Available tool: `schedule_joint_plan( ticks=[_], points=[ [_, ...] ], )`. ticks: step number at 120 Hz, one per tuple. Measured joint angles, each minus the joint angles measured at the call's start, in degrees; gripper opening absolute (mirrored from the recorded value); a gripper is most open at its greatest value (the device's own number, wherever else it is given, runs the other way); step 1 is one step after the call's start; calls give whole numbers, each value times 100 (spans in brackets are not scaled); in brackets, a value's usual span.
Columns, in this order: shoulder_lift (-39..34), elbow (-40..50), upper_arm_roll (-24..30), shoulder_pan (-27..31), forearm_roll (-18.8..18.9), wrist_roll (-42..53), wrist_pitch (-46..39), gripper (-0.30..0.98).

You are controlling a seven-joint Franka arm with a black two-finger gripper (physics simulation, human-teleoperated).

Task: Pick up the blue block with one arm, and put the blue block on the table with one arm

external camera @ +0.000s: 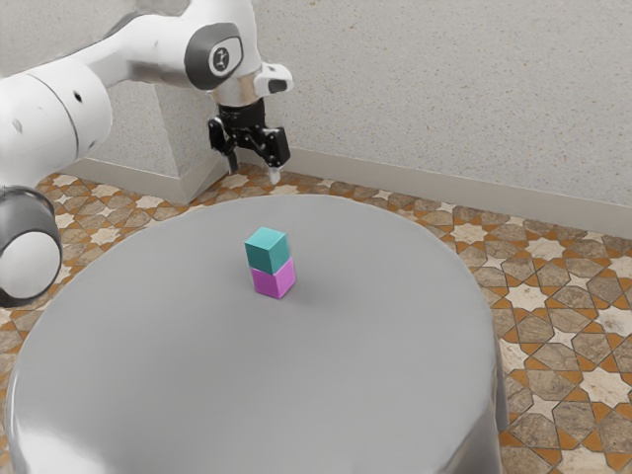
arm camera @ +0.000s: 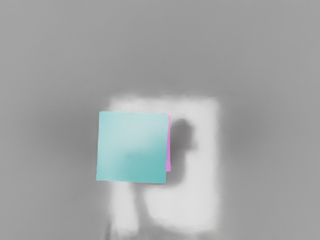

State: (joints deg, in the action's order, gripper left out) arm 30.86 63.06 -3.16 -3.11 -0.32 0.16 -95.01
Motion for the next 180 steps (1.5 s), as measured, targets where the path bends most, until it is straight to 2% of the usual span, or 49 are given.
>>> schedule_joint_plan(
  ticks=[26,55,80,157,180],
  points=[
    [429,4,-5,65,-134,72,-553,69],
    [87,1216,143,293,-131,322,-1087,69],
    [26,1555,215,353,-58,616,-1385,69],
    [498,1481,205,346,-38,1117,-1645,69],
    [650,1223,194,343,-38,1190,-1658,69]
  ],
)
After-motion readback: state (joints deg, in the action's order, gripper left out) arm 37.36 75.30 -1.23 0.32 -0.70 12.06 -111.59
